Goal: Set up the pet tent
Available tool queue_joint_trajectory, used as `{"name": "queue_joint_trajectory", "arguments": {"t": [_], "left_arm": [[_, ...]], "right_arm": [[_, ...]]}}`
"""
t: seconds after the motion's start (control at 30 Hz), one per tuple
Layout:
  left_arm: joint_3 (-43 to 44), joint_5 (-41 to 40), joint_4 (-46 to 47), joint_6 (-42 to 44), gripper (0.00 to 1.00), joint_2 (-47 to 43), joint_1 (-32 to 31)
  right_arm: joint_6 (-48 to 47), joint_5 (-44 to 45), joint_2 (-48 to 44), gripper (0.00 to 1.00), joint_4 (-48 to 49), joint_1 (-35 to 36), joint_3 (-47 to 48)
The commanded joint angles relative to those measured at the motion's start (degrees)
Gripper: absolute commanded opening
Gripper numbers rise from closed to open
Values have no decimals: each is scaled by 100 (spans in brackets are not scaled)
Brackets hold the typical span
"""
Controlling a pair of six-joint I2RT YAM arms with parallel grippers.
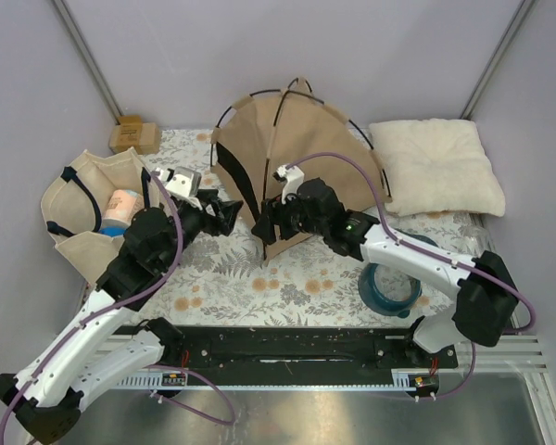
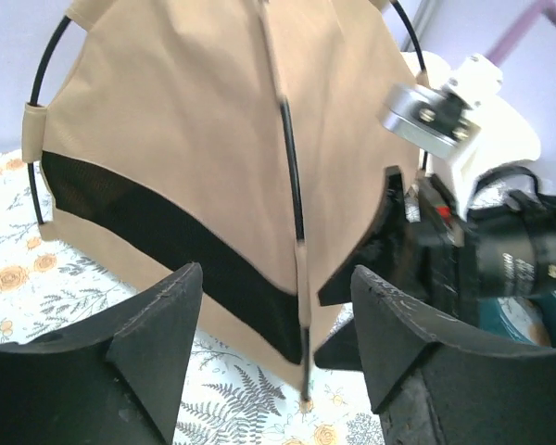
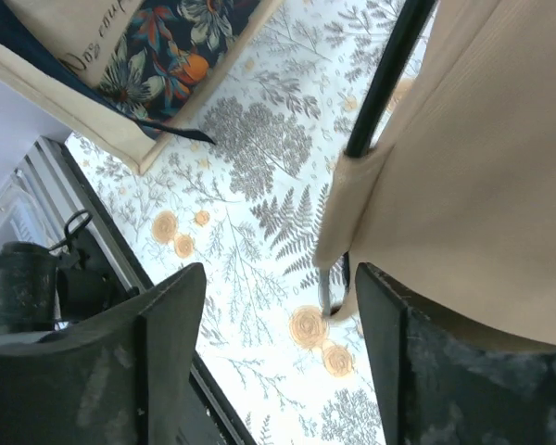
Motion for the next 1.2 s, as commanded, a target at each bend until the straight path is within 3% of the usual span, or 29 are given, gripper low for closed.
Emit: {"name": "queue_joint_trajectory", "arguments": {"t": [0.0,0.13,0.37,0.53,0.7,0.8,0.87,0.93,0.97,1.17], "left_arm": [[256,-467,454,-282,71,323,-7],[361,-484,603,-467,75,736,-7],[625,-55,1104,-582,78,1570,-16],[985,-142,1500,-565,78,2282,2],[1380,-54,1606,-450,74,3117,-7],[1652,-238,1553,-301,60,3530,10],[1872,-239,1448,-178,36,3742,63],[2057,-195,1299,-3,6,3804,89],[2127,-177,1228,137,0,3795,124],[2181,725,850,1332,0,3366,554]], "right_arm": [[-115,487,-767,80,-233,41,-245],[-264,796,-1462,86,-487,41,-439],[-362,1972,-2420,81,-1216,23,-325],[-546,2834,-2553,78,-1709,-21,97],[-625,3081,-2641,78,-1833,-91,212],[-582,3108,-2694,78,-1876,-135,194],[-555,3126,-2711,78,-1920,-161,168],[-529,3204,-2773,78,-1982,-179,194],[-520,3257,-2799,78,-2026,-188,211],[-546,3424,-2931,78,-2149,-293,422]]}}
